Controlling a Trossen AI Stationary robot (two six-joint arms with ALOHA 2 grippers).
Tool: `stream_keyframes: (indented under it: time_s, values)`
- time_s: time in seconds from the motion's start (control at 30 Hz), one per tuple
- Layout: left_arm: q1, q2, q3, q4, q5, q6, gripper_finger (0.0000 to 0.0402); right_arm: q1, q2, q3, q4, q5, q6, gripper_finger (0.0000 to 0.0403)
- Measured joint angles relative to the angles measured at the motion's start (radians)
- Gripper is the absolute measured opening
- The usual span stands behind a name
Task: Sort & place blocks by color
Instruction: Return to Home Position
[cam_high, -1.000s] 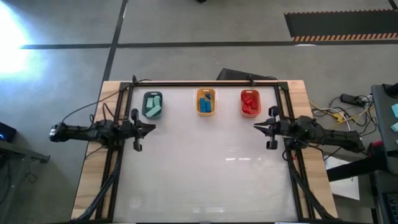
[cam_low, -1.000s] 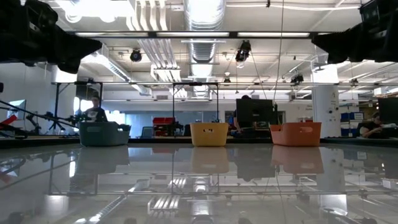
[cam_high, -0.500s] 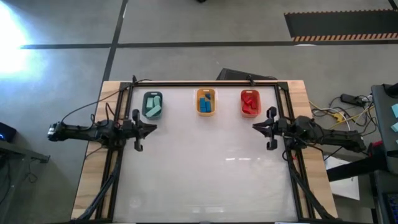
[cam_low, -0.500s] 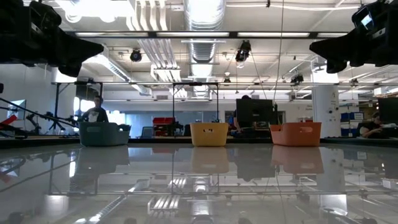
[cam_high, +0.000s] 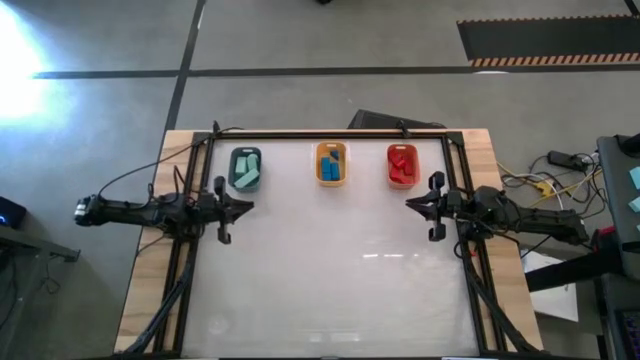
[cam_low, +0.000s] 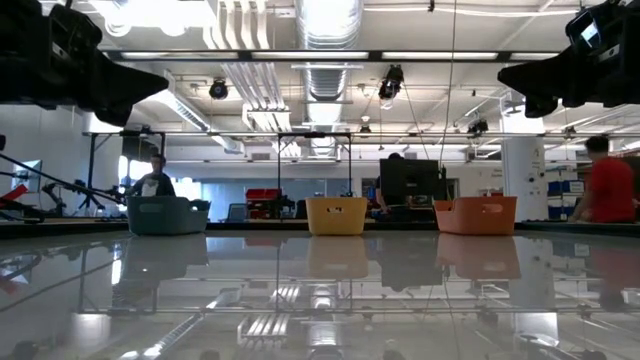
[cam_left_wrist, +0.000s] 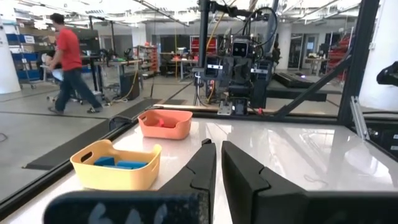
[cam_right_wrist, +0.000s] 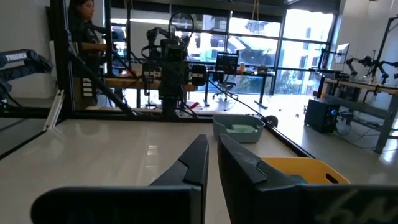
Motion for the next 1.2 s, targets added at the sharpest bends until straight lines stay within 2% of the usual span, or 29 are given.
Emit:
stream_keyframes:
  time_s: [1.2]
  values:
    - [0.0, 0.117, -0.001, 0.0, 0.0, 0.0, 0.0011, 0.0, 0.0, -0.001, 0.0, 0.001, 0.0, 0.0027]
